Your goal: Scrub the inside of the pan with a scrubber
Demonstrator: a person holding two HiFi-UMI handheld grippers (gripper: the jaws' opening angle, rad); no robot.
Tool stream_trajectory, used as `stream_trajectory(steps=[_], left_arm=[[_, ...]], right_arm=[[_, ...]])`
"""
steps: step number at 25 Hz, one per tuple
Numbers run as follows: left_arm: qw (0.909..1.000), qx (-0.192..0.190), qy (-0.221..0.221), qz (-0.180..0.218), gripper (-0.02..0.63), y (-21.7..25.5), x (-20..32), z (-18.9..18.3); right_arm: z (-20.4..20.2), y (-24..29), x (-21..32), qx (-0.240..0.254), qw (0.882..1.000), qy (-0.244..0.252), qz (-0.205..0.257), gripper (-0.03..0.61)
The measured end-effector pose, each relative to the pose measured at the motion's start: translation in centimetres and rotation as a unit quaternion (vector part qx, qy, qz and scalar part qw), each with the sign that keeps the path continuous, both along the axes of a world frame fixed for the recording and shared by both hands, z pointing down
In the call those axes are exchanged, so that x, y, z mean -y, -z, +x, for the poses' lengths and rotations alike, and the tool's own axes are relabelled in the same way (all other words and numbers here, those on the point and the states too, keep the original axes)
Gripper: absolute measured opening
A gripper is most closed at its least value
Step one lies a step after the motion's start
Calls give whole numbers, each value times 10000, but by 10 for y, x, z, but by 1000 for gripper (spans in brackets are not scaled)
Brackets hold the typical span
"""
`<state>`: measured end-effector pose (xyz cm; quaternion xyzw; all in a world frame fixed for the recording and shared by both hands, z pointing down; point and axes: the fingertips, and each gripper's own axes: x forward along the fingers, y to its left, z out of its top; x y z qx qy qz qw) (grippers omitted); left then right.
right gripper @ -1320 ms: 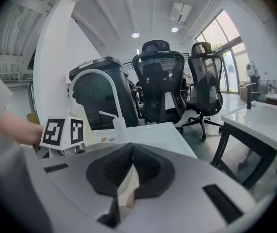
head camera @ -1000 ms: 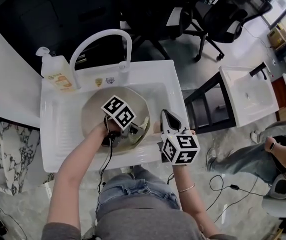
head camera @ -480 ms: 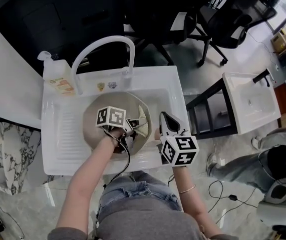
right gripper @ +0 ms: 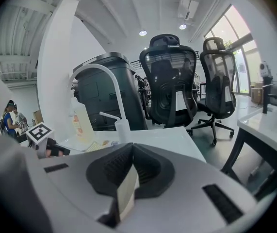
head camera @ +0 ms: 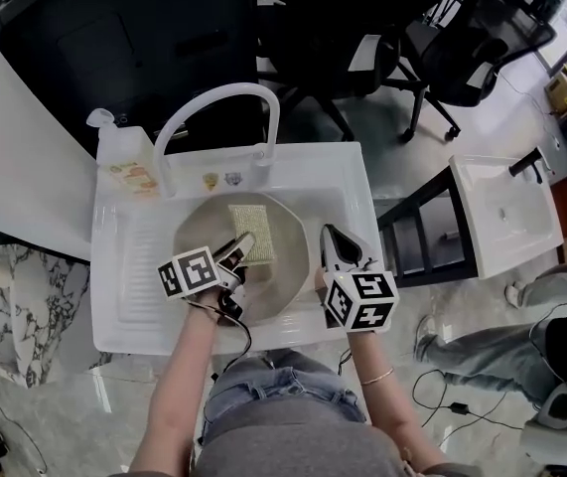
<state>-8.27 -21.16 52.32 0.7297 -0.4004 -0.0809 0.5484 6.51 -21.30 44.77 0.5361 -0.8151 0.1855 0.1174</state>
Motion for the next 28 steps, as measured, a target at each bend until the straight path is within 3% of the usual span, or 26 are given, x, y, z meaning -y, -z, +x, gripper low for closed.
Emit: stream_trajectory(steps=[2, 5, 8, 11, 17, 20, 25, 28], left_arm=[[9972, 555, -409, 280, 63, -2, -9, 3], [9853, 966, -1374, 325, 63, -13, -26, 27], [9731, 1098, -2025, -41, 63, -32, -33, 48], [9602, 1432, -2367, -393, 63, -52, -32, 59], [9370, 2524, -2339, -603, 61, -86, -17, 39], [9288, 2897, -2222, -632, 61, -97, -12, 31], [9049, 3643, -2116, -613, 61, -103, -1, 20], [8962, 3923, -1986, -591, 63, -104, 7, 8]], right_arm=[[-3, -1, 0, -15, 10000, 41, -1, 11], [-4, -3, 0, -31, 10000, 50, -1, 11], [-1, -4, 0, -17, 10000, 8, -12, 11], [3, -5, -1, -6, 10000, -57, -41, 11], [11, -9, -1, 8, 9999, -117, -81, 11], [11, -11, 1, -17, 9999, -91, -95, 11], [11, -10, 3, -10, 9999, -46, -98, 11], [8, -11, 4, -18, 9999, 6, -108, 11]])
